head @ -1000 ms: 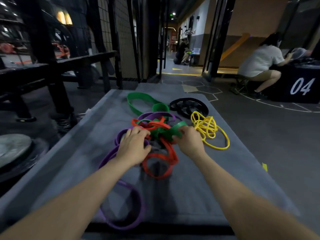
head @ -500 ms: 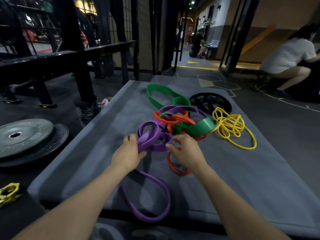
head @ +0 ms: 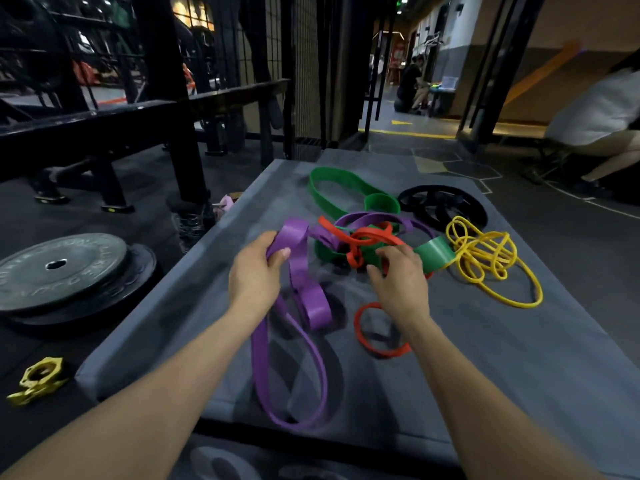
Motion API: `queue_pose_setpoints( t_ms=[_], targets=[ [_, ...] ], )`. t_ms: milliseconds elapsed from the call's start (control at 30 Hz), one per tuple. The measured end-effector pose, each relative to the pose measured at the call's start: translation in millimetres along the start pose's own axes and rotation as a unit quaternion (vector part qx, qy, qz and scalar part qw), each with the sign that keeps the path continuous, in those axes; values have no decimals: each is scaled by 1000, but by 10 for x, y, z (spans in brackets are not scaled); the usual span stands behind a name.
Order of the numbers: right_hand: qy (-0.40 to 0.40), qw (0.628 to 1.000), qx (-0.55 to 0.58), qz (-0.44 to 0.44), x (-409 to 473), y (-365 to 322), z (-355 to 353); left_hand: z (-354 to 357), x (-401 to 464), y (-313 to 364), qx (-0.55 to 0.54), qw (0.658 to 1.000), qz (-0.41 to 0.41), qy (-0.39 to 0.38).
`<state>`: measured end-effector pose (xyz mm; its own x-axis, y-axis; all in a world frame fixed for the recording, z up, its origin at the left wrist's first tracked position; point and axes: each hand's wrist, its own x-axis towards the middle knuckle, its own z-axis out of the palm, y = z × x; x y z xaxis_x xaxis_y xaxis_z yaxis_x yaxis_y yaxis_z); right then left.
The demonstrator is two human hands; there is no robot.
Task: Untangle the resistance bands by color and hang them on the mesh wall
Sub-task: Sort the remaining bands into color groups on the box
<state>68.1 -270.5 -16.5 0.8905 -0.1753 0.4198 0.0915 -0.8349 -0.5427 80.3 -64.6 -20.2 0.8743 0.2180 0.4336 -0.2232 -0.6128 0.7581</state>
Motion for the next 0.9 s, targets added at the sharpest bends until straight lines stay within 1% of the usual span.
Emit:
queue_pose_setpoints(
  t_ms=[133,267,300,367,400,433,467,500,533,567,600,667,733,800,833,867,900],
  targets=[
    [48,999,-18,6,98,-7,-37,-22,369,432,10,994,107,28],
    [48,999,-15,12,182,46,8,74,655,793,25,981,183,57],
    [45,999,-3,13,206,63,26,121,691,809,15,981,187,50],
    [47,998,35,15,257,64,31,227,657,759,-12,985,172,13],
    [54,996,66,19,284,58,45,288,593,691,-18,987,160,-12],
    [52,990,124,43,318,47,61,348,505,598,-10,988,151,-32],
    [34,971,218,91,357,18,70,394,400,502,9,986,162,-49],
    [8,927,342,153,386,-29,68,433,296,409,30,979,188,-71],
    [-24,867,448,217,410,-59,70,450,205,332,53,967,224,-108],
    [-55,819,507,264,426,-61,70,460,124,281,80,949,267,-146],
    [-91,800,519,287,436,-53,62,462,66,265,111,926,306,-191],
    [-153,807,494,286,374,-26,24,439,-60,330,166,880,354,-269],
    [-186,824,473,252,296,25,3,421,-151,443,203,850,362,-324],
    [-190,867,400,228,265,99,-1,399,-189,525,203,839,341,-372],
    [-176,889,363,218,260,130,-10,377,-190,549,177,847,328,-380],
    [-161,905,333,212,262,166,-22,354,-178,566,128,868,311,-364],
    [-149,916,308,208,264,196,-51,333,-143,570,72,902,277,-324]
  ],
)
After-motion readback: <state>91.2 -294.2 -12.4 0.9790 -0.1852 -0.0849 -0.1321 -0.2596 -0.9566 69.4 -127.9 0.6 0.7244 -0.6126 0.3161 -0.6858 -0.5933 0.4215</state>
